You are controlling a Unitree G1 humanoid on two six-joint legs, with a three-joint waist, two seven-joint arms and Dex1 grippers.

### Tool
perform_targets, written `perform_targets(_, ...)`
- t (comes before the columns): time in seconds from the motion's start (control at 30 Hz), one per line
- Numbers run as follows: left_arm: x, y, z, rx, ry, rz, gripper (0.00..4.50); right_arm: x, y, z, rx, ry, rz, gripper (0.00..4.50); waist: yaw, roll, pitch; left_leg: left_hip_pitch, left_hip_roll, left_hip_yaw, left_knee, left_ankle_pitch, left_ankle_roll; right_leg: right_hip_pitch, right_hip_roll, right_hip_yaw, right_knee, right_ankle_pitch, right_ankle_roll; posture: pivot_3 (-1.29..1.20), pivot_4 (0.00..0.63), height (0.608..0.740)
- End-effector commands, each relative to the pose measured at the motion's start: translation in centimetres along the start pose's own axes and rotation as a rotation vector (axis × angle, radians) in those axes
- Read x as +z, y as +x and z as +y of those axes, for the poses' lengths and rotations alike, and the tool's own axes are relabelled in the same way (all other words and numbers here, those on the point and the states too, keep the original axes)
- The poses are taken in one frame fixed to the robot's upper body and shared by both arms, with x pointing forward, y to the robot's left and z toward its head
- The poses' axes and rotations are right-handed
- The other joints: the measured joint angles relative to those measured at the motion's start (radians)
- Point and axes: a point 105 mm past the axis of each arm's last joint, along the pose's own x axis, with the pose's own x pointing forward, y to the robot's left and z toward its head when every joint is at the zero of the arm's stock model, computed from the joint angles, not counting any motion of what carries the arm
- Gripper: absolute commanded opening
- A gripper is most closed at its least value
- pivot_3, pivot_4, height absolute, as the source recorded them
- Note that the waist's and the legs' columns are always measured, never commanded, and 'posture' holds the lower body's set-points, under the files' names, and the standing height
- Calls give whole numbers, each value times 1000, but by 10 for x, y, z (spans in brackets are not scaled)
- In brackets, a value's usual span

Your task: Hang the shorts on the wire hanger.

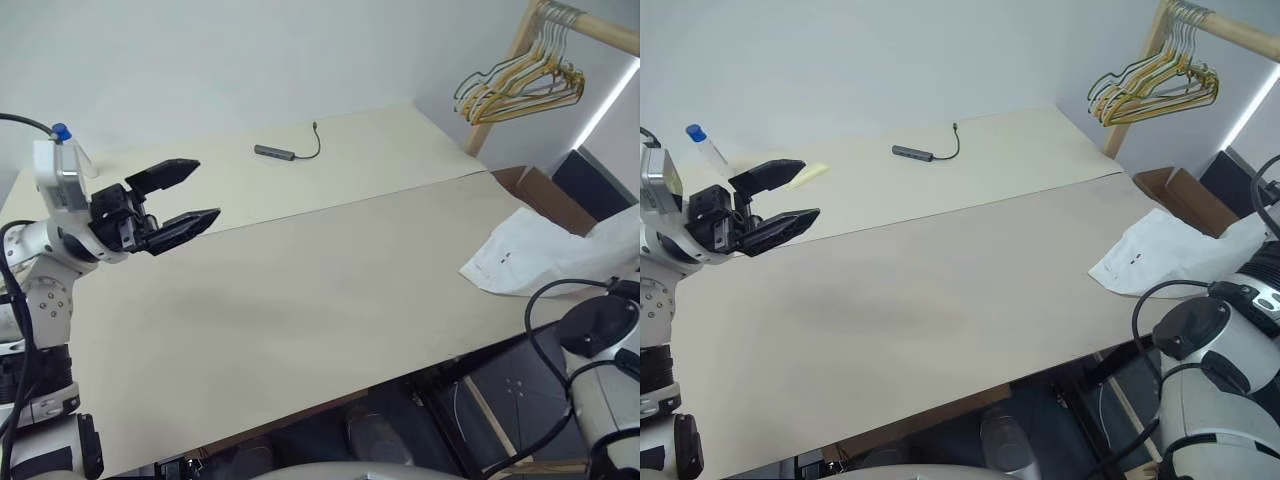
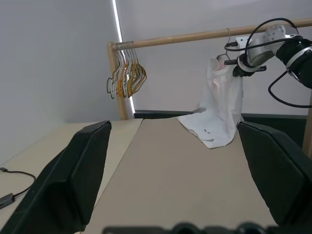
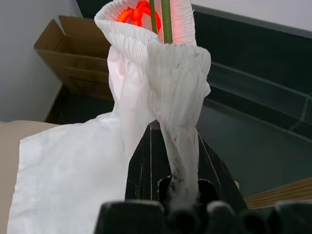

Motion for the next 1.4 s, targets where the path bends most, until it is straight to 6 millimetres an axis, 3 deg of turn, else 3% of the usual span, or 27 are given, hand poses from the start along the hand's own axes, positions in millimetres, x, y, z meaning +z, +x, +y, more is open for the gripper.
perform_targets(0.03,12,7,-7,-61,30,-50,4473,13,-6,4,-2,25,-44,0,-1,0,0,0,0,0,0,0,0,0,0,0,0,0,0,-204,0,740)
perform_targets(0.33,15,14,-10,-116,34,-83,4473,12,-2,0,-31,-95,-90,0,-15,0,0,0,0,0,0,0,0,2,0,0,-1,0,0,-215,0,740)
perform_targets(0.6,6,21,-9,-117,32,-63,4500,16,-6,0,-80,-144,-149,2525,-35,0,0,3,0,0,0,0,0,9,0,0,-2,-1,1,-222,0,740)
perform_targets(0.8,5,20,-5,-113,37,-56,4500,30,-24,1,-181,-237,-309,4483,-48,1,0,4,0,0,-1,0,0,11,0,0,-2,-1,2,-233,0,740)
perform_targets(1.0,2,24,-4,-117,38,-50,4500,35,-44,14,-219,-302,-464,4483,-51,1,0,6,0,-1,-1,0,0,11,0,0,-2,-1,2,-232,0,740)
perform_targets(1.13,3,23,-4,-113,39,-51,4500,49,-71,34,-222,-366,-686,4483,-51,1,0,8,0,-1,-1,0,0,11,0,0,-2,-1,2,-221,0,740)
perform_targets(1.27,-1,19,-3,-81,46,-23,4500,55,-104,67,-61,-394,-912,4483,-51,1,0,9,0,-1,-2,0,0,11,0,0,-2,-1,2,-203,0,740)
perform_targets(1.4,-21,5,-5,-15,49,117,4500,35,-131,112,216,-503,-1008,4483,-52,1,0,12,0,-1,-4,0,0,12,1,2,-2,-1,2,-164,0,740)
